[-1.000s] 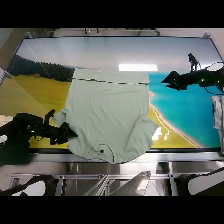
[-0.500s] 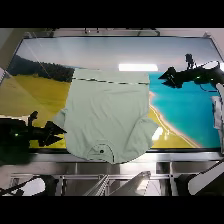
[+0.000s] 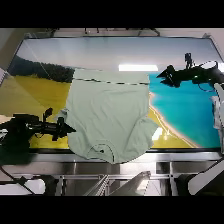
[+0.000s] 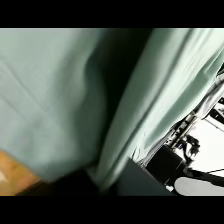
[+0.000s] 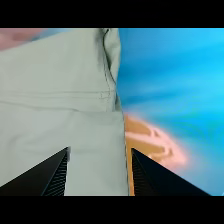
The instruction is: Fold the shirts.
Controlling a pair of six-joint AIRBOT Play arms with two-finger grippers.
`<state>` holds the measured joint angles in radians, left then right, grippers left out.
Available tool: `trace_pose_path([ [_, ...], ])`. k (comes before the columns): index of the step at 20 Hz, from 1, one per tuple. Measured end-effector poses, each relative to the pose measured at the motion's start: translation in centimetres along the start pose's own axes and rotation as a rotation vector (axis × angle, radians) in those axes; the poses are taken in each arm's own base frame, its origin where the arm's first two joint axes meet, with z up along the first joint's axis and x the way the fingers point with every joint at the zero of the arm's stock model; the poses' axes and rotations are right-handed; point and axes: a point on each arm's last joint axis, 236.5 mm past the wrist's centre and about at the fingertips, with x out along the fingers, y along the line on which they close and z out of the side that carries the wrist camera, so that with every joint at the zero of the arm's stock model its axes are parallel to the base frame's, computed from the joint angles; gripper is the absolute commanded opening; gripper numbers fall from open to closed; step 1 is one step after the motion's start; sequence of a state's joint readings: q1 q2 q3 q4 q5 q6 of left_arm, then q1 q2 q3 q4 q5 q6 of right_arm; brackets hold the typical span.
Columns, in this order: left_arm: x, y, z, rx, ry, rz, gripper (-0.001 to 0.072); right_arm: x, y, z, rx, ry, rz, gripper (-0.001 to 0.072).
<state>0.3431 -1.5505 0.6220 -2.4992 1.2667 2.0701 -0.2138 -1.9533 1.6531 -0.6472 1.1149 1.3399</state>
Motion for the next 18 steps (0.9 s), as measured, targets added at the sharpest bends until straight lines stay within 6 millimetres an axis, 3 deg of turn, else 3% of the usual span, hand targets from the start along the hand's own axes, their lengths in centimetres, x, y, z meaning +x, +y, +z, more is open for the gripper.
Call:
trace_pose_path([
  [5,-0.1,-0.7,1.2,0.072,-0.007,0.021,0.0018,1.5,-0.6,-1.8,0.054,0.075,0.003,0.0435],
  [7,-0.5,-0.3,1.2,0.111,0.011,0.053,0.0018,2.3,-0.5,-2.5,0.068,0.099,0.003,0.0435],
  [9,-0.7,0.0,1.0,0.132,0.028,0.077,0.0018,3.2,-0.2,-2.6,0.089,0.093,-0.003,0.0366],
  [15,-1.1,0.0,0.4,0.15,0.064,0.089,0.0018,5.6,0.6,-3.8,0.153,0.105,-0.045,0.0369],
  [18,-1.1,0.0,0.3,0.151,0.072,0.087,0.0018,5.7,0.8,-5.8,0.163,0.182,-0.06,0.0368],
])
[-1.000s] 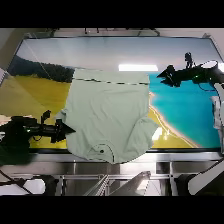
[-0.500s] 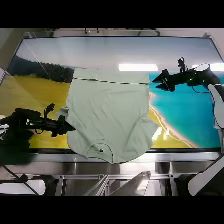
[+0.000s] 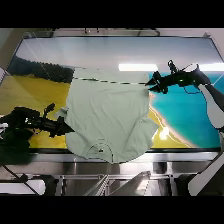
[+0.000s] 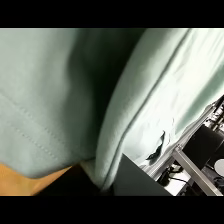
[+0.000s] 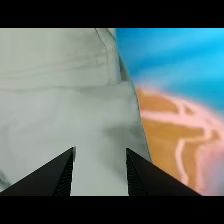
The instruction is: Fold the shirts.
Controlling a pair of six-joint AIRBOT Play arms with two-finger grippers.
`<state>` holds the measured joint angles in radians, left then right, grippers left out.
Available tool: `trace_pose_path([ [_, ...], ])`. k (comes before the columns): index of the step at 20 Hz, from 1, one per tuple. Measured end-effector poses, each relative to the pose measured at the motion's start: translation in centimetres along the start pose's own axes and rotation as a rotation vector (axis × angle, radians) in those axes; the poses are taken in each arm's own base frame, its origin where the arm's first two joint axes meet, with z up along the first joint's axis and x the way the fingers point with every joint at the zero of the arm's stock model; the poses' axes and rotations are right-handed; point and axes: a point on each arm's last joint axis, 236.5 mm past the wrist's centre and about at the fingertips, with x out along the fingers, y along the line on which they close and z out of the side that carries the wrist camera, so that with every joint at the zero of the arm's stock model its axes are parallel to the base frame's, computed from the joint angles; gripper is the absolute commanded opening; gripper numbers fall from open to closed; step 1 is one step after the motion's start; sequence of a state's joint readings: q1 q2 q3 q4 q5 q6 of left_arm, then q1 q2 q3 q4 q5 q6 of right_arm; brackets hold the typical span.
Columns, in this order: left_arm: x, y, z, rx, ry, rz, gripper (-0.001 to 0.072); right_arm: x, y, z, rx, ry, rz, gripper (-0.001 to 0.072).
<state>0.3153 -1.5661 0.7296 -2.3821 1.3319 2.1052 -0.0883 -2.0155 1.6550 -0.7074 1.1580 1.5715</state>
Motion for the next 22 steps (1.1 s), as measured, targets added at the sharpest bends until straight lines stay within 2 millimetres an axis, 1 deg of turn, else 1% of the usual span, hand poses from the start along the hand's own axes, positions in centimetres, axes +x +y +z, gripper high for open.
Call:
trace_pose_path([
  [4,0.0,-0.1,-0.1,0.0,0.006,-0.003,0.0018,0.6,-0.1,-2.5,-0.027,0.095,-0.023,0.0367],
  [6,0.0,-0.1,-0.2,0.0,0.008,-0.005,0.0018,1.3,-0.1,-3.2,-0.038,0.11,-0.032,0.0367],
  [8,0.0,-0.2,-0.3,0.0,0.014,-0.008,0.0018,2.0,-0.1,-3.3,-0.042,0.101,-0.04,0.0366],
  [10,0.0,-0.3,-0.5,0.0,0.022,-0.013,0.0018,2.2,-0.1,-3.4,-0.036,0.095,-0.042,0.0357],
  [11,0.0,-0.4,-0.6,0.0,0.024,-0.015,0.0018,2.1,-0.1,-3.3,-0.038,0.09,-0.044,0.0298],
  [12,0.0,-0.4,-0.6,0.0,0.026,-0.016,0.0018,1.8,-0.1,-3.2,-0.038,0.083,-0.046,0.0295],
  [14,0.0,-0.4,-0.7,0.0,0.029,-0.017,0.0018,0.3,-0.2,-2.3,-0.034,0.053,-0.048,0.03],
  [15,0.0,-0.4,-0.7,0.0,0.029,-0.017,0.0018,-0.7,-0.5,-2.1,-0.03,0.046,-0.058,0.0354],
  [16,0.0,-0.4,-0.7,0.0,0.029,-0.017,0.0018,-1.6,-1.2,-1.8,-0.024,0.038,-0.077,0.0506],
  [18,0.0,-0.4,-0.7,0.0,0.03,-0.018,0.0018,-2.9,-2.8,-1.6,-0.005,0.038,-0.12,0.0506],
  [19,0.0,-0.4,-0.7,0.0,0.031,-0.018,0.0018,-3.1,-3.7,-1.8,0.004,0.043,-0.142,0.0505],
  [20,0.0,-0.5,-0.7,0.0,0.031,-0.019,0.0018,-2.9,-4.5,-2.3,0.017,0.055,-0.159,0.0505],
  [22,0.0,-0.5,-0.7,0.0,0.031,-0.019,0.0018,-2.0,-5.0,-3.5,0.04,0.078,-0.165,0.0504],
])
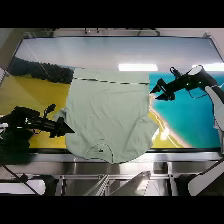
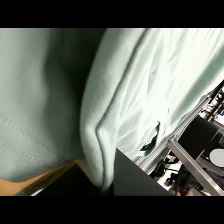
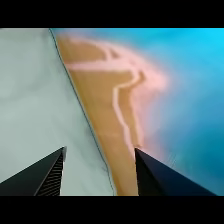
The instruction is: Fold the shirts.
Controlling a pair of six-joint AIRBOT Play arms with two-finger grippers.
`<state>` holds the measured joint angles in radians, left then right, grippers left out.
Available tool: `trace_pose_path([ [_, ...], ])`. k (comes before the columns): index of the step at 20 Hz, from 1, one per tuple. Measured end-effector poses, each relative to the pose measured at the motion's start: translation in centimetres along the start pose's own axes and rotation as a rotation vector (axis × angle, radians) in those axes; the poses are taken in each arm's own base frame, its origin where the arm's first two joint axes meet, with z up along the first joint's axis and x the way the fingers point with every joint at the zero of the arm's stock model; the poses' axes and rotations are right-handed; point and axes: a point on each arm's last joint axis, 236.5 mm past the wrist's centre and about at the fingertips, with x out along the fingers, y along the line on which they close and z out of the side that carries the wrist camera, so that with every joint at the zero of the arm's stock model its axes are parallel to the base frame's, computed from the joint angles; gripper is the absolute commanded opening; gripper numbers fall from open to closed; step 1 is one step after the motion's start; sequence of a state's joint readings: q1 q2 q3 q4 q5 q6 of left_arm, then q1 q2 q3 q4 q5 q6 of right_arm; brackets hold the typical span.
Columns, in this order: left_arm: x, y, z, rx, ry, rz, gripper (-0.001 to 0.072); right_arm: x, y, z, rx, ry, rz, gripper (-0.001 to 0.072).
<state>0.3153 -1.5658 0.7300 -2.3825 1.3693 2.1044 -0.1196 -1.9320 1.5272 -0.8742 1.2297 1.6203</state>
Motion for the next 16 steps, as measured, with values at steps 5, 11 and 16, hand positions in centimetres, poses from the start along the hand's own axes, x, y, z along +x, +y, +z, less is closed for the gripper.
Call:
trace_pose_path([
  [5,0.0,0.0,0.0,-0.001,0.0,0.0,0.0018,3.1,1.0,-2.4,-0.037,0.043,0.009,0.031],
  [11,-0.4,-0.2,0.6,0.002,-0.015,0.006,0.0016,4.2,3.7,-2.4,-0.074,0.018,0.103,0.0016],
  [16,-4.7,-2.1,6.5,0.078,-0.155,0.093,0.0017,0.2,-2.1,-3.6,-0.066,0.056,-0.101,0.0015],
])
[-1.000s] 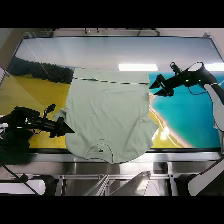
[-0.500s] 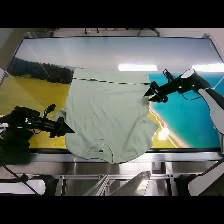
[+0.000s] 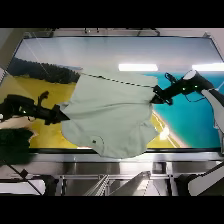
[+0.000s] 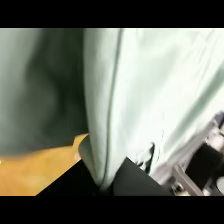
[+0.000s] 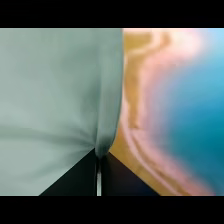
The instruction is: Fold the shirts.
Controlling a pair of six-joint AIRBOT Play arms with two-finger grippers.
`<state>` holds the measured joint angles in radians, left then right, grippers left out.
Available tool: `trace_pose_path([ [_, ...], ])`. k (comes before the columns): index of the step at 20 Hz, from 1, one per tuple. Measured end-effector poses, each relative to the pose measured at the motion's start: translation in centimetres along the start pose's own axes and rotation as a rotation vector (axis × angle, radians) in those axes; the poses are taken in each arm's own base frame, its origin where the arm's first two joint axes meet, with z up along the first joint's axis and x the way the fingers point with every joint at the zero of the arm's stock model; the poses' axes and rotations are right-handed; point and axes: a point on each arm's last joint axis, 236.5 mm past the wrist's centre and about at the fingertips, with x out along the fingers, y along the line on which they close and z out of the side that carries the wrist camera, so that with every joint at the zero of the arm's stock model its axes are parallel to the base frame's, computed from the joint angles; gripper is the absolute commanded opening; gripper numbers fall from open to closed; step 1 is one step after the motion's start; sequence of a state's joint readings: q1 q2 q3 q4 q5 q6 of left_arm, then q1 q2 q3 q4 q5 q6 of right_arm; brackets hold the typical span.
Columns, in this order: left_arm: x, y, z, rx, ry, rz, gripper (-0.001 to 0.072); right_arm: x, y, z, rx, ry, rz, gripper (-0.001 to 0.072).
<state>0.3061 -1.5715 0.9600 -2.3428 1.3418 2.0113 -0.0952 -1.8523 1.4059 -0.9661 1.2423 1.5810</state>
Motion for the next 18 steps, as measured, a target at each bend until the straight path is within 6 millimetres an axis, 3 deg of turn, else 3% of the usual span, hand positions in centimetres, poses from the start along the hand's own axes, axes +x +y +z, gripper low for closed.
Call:
trace_pose_path([
  [3,-3.0,-1.6,5.7,0.105,-0.082,0.102,0.0019,-2.7,-4.6,-3.7,0.056,0.035,-0.124,0.0016],
  [6,-4.3,-4.2,10.6,0.227,-0.121,0.177,0.0019,-3.0,-7.1,-10.4,0.117,0.076,-0.17,0.0019],
  [9,-3.3,-6.8,13.7,0.331,-0.113,0.217,0.0018,-1.2,-7.5,-17.0,0.15,0.09,-0.151,0.002],
  [11,-1.9,-8.1,14.6,0.378,-0.084,0.226,0.002,0.1,-6.9,-20.0,0.159,0.082,-0.117,0.0021],
  [12,-1.2,-8.4,14.8,0.395,-0.072,0.232,0.0083,0.5,-6.4,-21.0,0.159,0.076,-0.098,0.0031],
  [13,-0.6,-8.7,14.9,0.406,-0.062,0.234,0.0328,0.8,-5.9,-21.7,0.157,0.067,-0.078,0.011],
  [15,0.0,-9.2,15.2,0.419,-0.059,0.237,0.0708,0.9,-5.1,-22.4,0.149,0.052,-0.048,0.0646],
  [16,0.1,-9.2,15.1,0.42,-0.049,0.236,0.0718,0.8,-4.6,-22.3,0.138,0.038,-0.027,0.0689],
  [18,-0.2,-8.7,14.3,0.407,-0.007,0.227,0.0718,-0.2,-3.5,-21.7,0.099,0.011,0.007,0.0689],
])
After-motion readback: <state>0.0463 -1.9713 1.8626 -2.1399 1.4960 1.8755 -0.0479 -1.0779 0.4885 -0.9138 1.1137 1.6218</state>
